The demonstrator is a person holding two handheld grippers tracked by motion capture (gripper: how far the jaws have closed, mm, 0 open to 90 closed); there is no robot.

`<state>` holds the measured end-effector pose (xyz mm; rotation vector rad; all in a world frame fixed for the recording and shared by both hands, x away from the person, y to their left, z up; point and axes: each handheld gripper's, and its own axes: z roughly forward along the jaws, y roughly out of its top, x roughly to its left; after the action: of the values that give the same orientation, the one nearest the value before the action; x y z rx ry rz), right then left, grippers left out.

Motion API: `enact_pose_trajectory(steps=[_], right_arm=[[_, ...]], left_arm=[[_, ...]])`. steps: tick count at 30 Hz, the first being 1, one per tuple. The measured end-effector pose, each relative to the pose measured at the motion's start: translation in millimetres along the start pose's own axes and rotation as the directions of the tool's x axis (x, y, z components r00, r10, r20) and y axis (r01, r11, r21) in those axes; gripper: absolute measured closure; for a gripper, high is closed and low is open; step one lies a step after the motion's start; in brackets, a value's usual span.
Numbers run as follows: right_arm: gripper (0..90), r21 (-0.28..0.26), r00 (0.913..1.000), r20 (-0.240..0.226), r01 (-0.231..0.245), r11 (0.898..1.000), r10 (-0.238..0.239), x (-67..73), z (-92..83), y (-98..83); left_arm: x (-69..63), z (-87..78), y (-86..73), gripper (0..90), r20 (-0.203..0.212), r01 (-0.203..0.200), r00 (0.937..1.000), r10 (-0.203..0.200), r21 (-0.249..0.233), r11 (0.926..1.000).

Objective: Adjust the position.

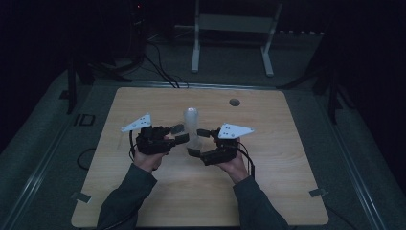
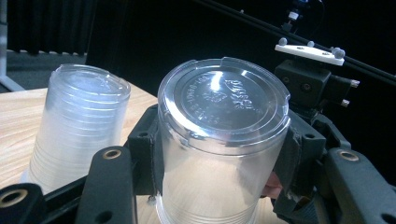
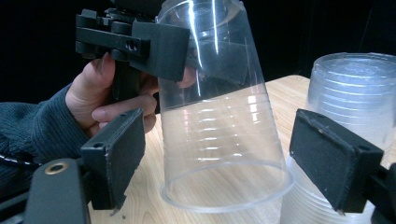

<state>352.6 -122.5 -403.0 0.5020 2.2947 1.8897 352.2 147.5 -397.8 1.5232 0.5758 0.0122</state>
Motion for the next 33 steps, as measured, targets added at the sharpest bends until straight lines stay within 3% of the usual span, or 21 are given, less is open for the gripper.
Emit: enact_pose_trajectory(steps=[13, 33], right_arm=[[18.7, 0.014, 1.0, -0.002, 0.002, 1.0, -0.002, 0.9, 5.4, -1.8], [28.0, 0.055, 0.9993, 0.024, 0.028, 0.998, -0.029, 2.0, 8.4, -3.1]], left_arm=[[0.0, 1.1, -0.8, 43.5, 0.014, 0.007, 0.9999, -0.007, -0.007, 0.9999], [-0.3, 2.6, -1.6, 42.7, 0.027, 0.003, 0.9996, -0.003, 0.0, 1.0]])
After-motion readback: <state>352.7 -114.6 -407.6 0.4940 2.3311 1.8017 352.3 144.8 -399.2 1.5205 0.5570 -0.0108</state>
